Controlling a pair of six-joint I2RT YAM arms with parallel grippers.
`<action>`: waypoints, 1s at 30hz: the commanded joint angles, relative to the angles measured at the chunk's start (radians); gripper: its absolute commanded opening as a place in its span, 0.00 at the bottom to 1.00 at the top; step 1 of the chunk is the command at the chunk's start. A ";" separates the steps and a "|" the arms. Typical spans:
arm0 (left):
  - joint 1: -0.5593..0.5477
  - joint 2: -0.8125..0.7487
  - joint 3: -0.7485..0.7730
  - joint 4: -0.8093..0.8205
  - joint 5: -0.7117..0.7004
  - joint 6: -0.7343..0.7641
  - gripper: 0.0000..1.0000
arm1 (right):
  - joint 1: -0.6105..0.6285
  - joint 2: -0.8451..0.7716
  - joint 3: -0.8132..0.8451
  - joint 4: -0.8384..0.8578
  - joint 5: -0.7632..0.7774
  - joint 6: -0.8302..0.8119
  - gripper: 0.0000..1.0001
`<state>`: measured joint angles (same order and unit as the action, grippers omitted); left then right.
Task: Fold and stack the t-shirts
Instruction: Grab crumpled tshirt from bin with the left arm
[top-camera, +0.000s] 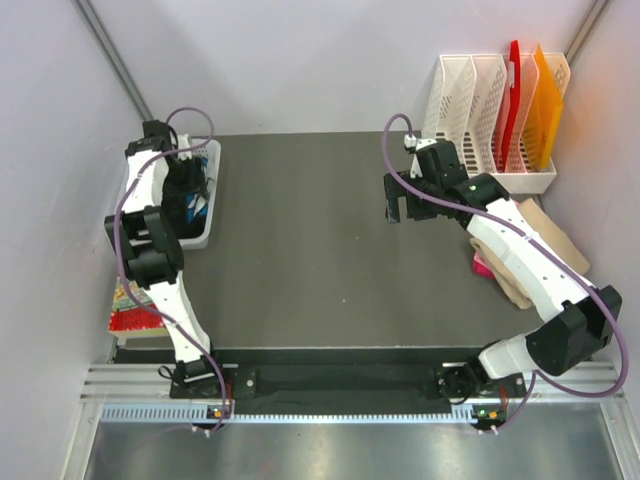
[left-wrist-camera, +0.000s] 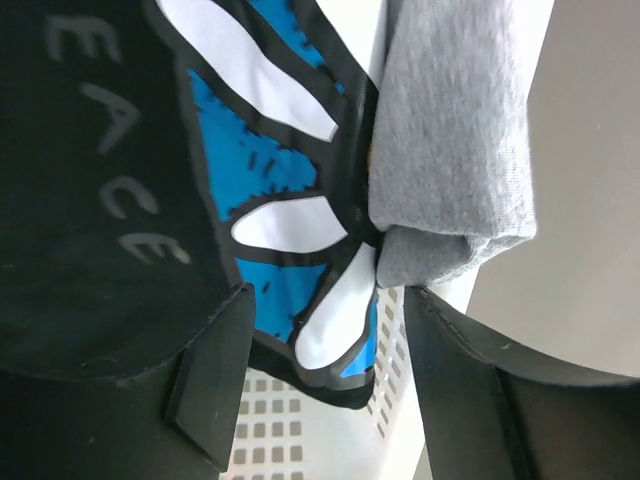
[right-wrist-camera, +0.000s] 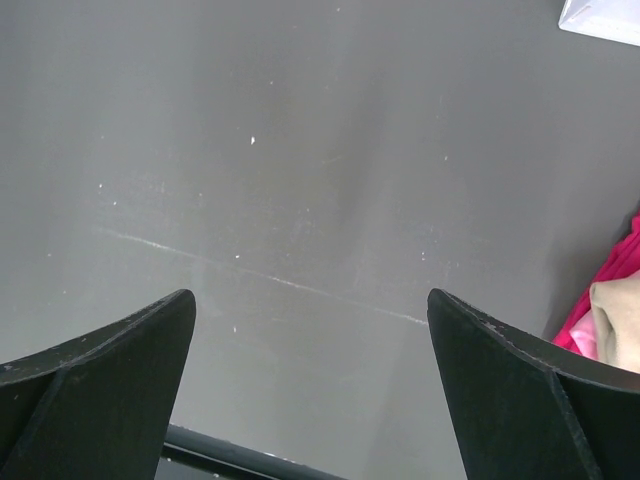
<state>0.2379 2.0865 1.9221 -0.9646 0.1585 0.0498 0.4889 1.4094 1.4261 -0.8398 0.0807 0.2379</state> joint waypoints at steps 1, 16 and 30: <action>-0.012 0.007 -0.046 -0.008 0.049 -0.002 0.66 | 0.014 -0.032 0.007 0.011 -0.010 0.012 1.00; -0.018 -0.037 -0.045 -0.052 0.026 0.051 0.00 | 0.014 -0.027 -0.001 0.011 -0.013 0.015 1.00; -0.022 -0.310 0.332 0.146 0.006 0.186 0.00 | 0.016 -0.029 -0.009 0.025 -0.041 0.015 1.00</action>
<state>0.2211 2.0129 2.4035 -1.0672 0.1440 0.1547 0.4900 1.4094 1.4189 -0.8406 0.0593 0.2405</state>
